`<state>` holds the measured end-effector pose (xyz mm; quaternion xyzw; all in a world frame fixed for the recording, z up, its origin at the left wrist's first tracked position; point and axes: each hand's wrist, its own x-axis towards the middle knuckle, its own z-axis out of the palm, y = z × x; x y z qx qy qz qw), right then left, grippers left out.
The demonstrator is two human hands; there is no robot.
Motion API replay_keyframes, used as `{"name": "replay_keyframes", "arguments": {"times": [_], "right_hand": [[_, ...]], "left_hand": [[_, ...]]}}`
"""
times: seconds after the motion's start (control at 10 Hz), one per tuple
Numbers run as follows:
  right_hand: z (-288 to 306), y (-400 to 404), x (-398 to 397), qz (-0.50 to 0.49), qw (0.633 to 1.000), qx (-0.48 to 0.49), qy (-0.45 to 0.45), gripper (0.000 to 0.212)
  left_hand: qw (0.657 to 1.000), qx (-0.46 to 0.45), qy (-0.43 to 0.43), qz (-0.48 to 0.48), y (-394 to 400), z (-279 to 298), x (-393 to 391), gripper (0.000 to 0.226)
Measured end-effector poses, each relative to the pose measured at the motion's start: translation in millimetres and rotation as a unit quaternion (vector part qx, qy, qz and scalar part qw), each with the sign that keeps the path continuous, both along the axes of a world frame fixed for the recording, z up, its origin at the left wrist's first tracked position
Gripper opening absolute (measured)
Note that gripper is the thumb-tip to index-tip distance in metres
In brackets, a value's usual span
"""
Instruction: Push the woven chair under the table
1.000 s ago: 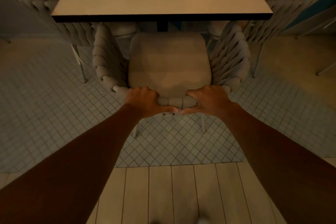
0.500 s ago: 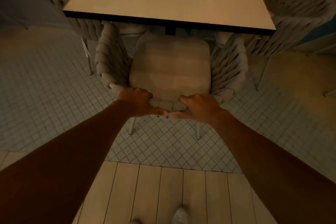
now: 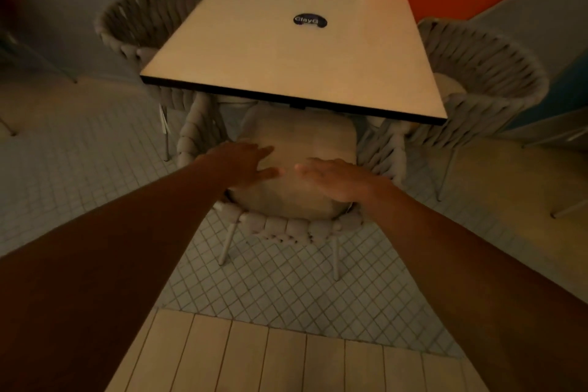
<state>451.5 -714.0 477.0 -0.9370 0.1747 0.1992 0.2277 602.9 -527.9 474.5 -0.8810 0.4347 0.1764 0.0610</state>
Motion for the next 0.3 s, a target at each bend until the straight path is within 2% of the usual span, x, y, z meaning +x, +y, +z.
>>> {"name": "replay_keyframes", "arguments": {"times": [0.1,0.3], "right_hand": [[36.5,-11.4,13.7,-0.005,0.999,-0.046,-0.027,0.089],[140.9,-22.6,40.8,-0.035,0.985,-0.136,-0.098,0.091]], "left_hand": [[0.997,-0.037,-0.055,-0.033,-4.5,39.1,16.1,0.088],[0.988,-0.062,-0.142,0.006,-15.7,138.7,45.6,0.091]]}}
